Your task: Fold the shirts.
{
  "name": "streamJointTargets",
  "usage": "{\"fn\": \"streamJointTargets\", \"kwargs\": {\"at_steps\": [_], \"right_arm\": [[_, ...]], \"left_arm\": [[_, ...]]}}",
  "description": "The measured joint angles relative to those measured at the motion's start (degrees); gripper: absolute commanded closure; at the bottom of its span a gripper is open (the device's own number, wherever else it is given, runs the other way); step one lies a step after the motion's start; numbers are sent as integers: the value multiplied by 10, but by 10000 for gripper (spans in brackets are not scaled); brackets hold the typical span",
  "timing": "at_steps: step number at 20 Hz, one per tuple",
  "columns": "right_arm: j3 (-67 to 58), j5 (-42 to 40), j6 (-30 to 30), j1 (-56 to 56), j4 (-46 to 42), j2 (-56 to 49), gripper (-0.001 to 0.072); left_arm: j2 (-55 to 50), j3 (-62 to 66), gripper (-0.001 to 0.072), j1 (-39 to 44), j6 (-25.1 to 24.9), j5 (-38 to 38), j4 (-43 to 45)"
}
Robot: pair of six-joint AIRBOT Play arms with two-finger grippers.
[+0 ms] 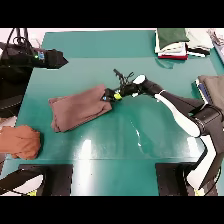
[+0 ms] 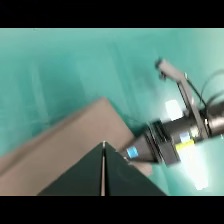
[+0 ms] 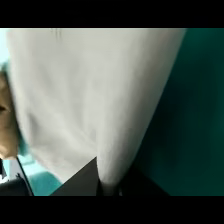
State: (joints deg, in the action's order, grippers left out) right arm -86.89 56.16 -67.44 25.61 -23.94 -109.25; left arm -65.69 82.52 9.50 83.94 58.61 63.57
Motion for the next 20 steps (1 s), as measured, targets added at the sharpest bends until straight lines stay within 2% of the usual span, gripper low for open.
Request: {"fn": "streamJointTargets", "kwargs": {"at_steps": [5, 11, 16, 20], "right_arm": [[-12, 12, -5, -89, -95, 86, 694], [23, 55, -30, -316, -222, 219, 694], [35, 48, -35, -532, -257, 272, 694], [36, 10, -29, -636, -262, 269, 694]], "left_arm": [[0, -1, 677, 57, 0, -4, 0], [0, -1, 677, 121, 5, -34, 0], [0, -1, 677, 136, 27, -57, -6], [0, -1, 677, 139, 41, -64, -7]]}}
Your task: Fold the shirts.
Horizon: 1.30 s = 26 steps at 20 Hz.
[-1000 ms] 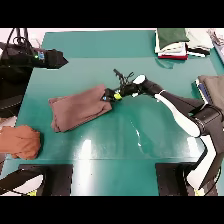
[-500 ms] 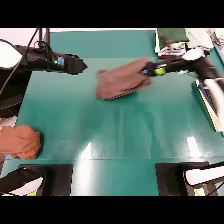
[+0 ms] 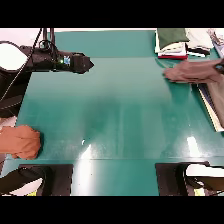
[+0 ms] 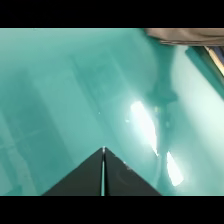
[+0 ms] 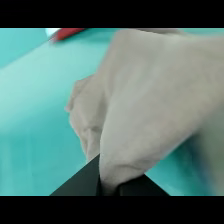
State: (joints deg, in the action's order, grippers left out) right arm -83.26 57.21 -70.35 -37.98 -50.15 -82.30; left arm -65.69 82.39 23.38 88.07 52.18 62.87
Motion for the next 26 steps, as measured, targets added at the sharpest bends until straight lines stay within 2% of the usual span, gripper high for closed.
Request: {"fn": "streamJointTargets", "kwargs": {"at_steps": [6, 11, 17, 21, 25, 26], "right_arm": [[-41, -75, 48, -36, 38, -14, 694], [-139, -80, 69, -40, 31, -33, 695], [-199, -29, 77, -48, -73, -23, 695], [-206, 34, 68, -81, -125, -5, 695], [-152, 80, 59, -128, -147, 36, 692], [-124, 87, 57, -140, -150, 51, 669]], "left_arm": [[0, 0, 677, 1, 10, -1, -1], [0, 0, 677, 1, 16, 12, -1], [0, 0, 677, 1, 17, 25, -1], [0, 0, 676, 1, 16, 28, -1], [0, 0, 676, 1, 16, 30, -1], [0, 0, 677, 1, 15, 30, -1]]}}
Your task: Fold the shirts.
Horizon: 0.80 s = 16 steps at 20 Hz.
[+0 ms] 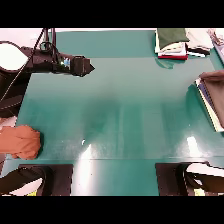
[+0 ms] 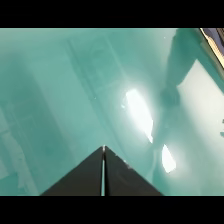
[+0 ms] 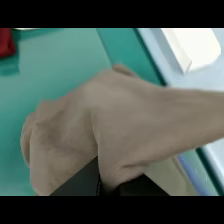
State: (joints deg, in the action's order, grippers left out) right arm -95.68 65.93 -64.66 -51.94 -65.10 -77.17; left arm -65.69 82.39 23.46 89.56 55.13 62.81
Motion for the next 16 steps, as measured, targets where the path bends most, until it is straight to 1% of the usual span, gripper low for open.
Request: {"fn": "streamJointTargets", "kwargs": {"at_steps": [1, 2, 3, 5, 8, 11, 14, 16], "right_arm": [[28, 4, -2, -12, -3, 15, 551], [56, 6, -3, -24, -6, 31, 406], [87, 8, -3, -38, -7, 48, 311], [139, 12, -3, -66, -9, 78, 200], [194, 9, -7, -97, 9, 120, 194], [219, -3, -9, -91, 63, 155, 195], [229, -9, -10, -29, 128, 184, 195], [232, -8, -11, 45, 161, 204, 195]], "left_arm": [[0, 0, 676, 0, 0, 0, 0], [0, 0, 677, 0, 0, 1, 0], [0, 0, 676, 0, -1, 2, 1], [0, 0, 677, 0, -7, 9, 1], [0, 0, 676, 0, -14, 15, 1], [0, 0, 676, 0, -21, 18, 1], [0, 0, 676, 0, -24, 17, 0], [0, 0, 676, 0, -24, 16, 0]]}}
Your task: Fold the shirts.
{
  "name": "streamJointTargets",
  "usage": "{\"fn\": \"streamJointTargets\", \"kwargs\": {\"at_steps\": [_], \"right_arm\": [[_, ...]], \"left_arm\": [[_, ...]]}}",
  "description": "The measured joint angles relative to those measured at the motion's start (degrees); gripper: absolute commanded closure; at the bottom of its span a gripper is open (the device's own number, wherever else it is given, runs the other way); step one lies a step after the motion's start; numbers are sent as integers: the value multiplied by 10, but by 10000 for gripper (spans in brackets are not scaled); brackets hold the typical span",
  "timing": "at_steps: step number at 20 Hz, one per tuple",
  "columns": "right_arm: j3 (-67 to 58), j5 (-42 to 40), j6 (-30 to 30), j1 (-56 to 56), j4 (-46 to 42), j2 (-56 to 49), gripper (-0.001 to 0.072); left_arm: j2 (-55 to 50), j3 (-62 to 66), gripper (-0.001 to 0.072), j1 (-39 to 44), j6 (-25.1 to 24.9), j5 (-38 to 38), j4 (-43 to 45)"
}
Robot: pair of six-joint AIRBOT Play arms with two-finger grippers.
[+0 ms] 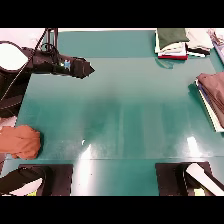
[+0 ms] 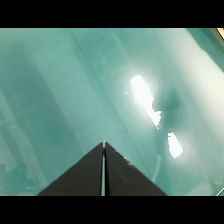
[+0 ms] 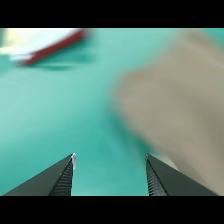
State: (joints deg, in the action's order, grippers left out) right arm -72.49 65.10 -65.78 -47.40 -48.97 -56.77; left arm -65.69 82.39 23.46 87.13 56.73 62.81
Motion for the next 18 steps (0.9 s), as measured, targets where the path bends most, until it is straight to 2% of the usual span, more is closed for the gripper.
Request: {"fn": "streamJointTargets", "kwargs": {"at_steps": [5, 6, 7, 9, 13, 18], "right_arm": [[2, -4, 0, 227, 28, 28, 208], [2, -8, 0, 273, 27, 29, 231], [2, -13, 0, 313, 27, 29, 368], [2, -23, 0, 385, 24, 23, 695], [3, -35, 0, 484, 15, 8, 694], [3, -38, 0, 521, 11, 0, 694]], "left_arm": [[0, 0, 676, 0, -1, -5, 0], [0, 0, 676, 0, -1, -6, 0], [0, 0, 676, 0, -1, -6, 0], [0, 0, 676, 0, -1, -7, 0], [0, 0, 676, 0, -1, -7, 0], [0, 0, 676, 0, -1, -8, -1]]}}
